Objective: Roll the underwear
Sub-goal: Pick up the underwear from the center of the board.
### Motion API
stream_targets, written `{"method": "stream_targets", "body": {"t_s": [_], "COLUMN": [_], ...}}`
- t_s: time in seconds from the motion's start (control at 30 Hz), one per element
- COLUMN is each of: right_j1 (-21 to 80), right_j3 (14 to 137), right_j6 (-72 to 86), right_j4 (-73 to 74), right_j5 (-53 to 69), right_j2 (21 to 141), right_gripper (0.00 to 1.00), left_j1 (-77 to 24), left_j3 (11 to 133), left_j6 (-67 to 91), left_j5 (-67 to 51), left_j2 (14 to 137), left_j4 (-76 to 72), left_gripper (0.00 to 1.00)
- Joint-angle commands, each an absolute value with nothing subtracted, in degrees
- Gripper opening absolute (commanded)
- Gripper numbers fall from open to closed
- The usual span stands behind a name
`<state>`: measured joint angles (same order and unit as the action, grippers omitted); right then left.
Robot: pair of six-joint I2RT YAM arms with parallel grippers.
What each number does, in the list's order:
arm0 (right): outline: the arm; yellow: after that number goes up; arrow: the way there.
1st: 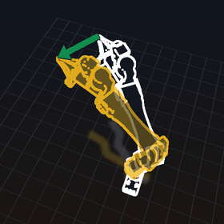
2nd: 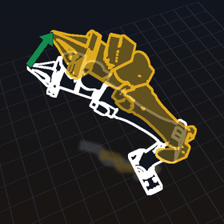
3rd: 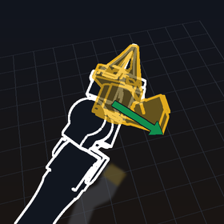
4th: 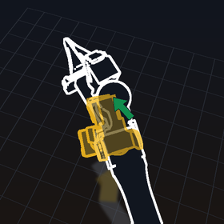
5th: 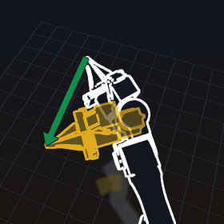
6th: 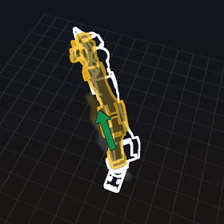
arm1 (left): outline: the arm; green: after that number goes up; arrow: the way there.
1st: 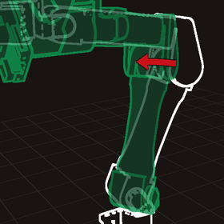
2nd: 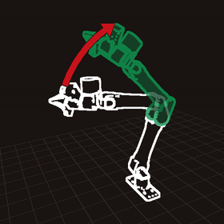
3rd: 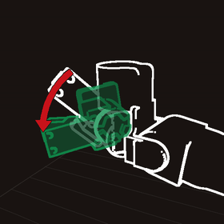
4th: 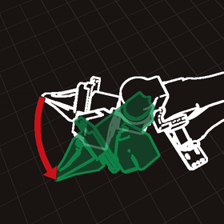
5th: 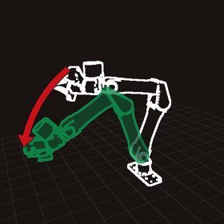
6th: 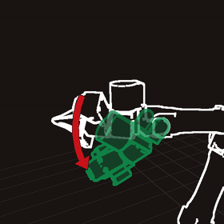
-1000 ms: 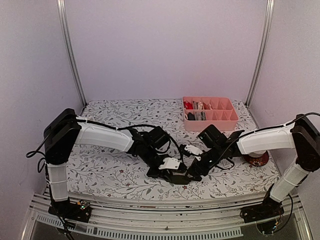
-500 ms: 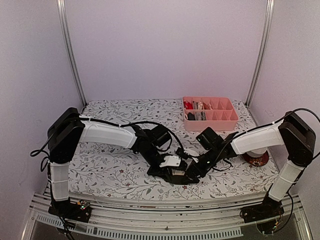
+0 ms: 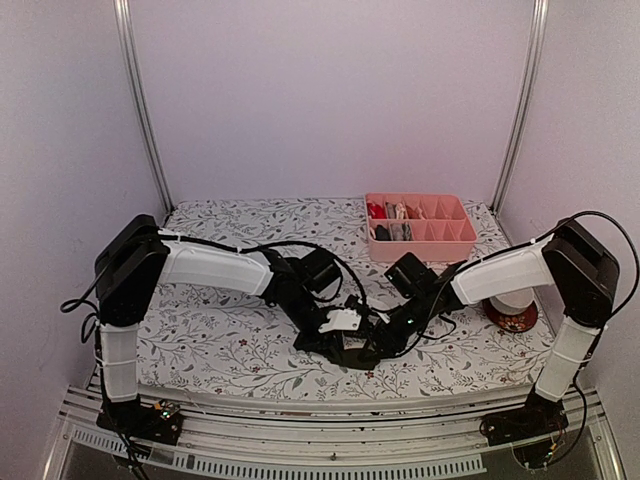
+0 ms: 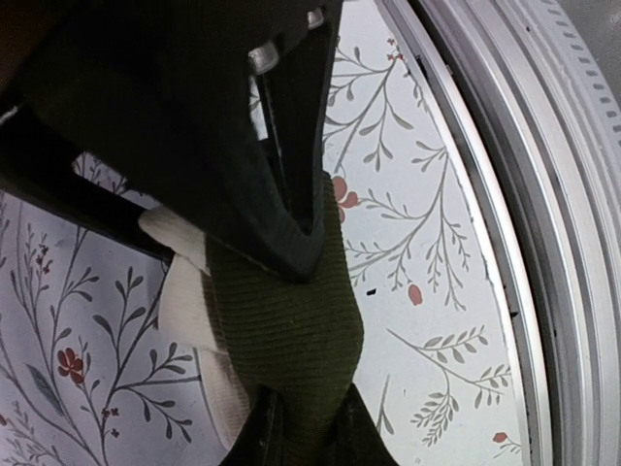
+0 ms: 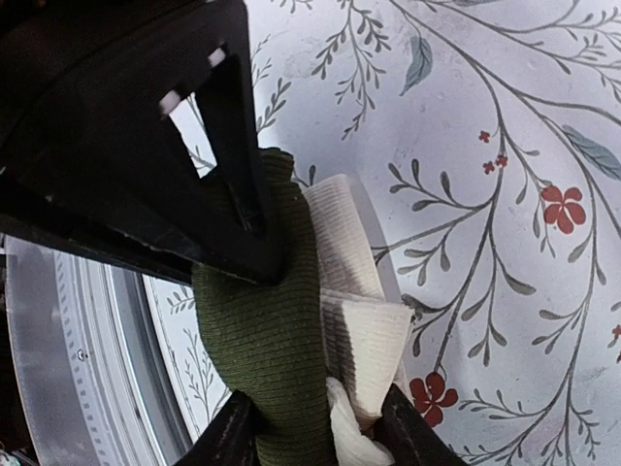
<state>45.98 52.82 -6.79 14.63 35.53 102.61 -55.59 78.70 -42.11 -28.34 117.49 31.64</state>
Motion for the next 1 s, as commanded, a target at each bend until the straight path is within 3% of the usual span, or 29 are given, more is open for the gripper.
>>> {"method": "stream_targets", "body": {"t_s": [0.0,0.2,0.3,0.37,0.5,0.6,0.97], "right_j1": [46.51,46.59,46.64,46.6,46.29,45.56,33.72], "right_j3": [53.97,53.93,54.01,53.84,53.89,54.29,61.1], "right_j6": [-8.76,-10.53,-10.8,-10.53,-9.21,-7.68,-1.06], "right_j4": [15.33,17.09,18.22,18.37,18.17,18.13,19.82], "right_j5": [35.53,35.18,34.54,33.18,29.92,26.22,15.87], "right_j2": [103.21,101.81,101.54,100.94,98.75,96.41,86.7], "right_gripper": [0.32,0.15,0.03,0.03,0.03,0.02,0.02], "left_j1": [-55.14,-54.43,-53.96,-53.61,-52.33,-50.55,-39.05], "left_j3": [76.63,76.68,76.27,75.77,73.15,70.73,51.74], "left_j6": [-40.36,-39.66,-39.66,-39.81,-39.43,-39.18,-32.28], "left_j5": [-25.84,-26.34,-27.01,-27.56,-28.07,-27.59,-24.86], "left_j2": [120.76,120.7,119.54,117.77,110.14,104.35,89.61], "left_j4": [35.18,34.43,33.95,33.48,30.58,28.3,2.28], "left_gripper": [0.0,0.0,0.09,0.24,0.7,0.97,0.99]}}
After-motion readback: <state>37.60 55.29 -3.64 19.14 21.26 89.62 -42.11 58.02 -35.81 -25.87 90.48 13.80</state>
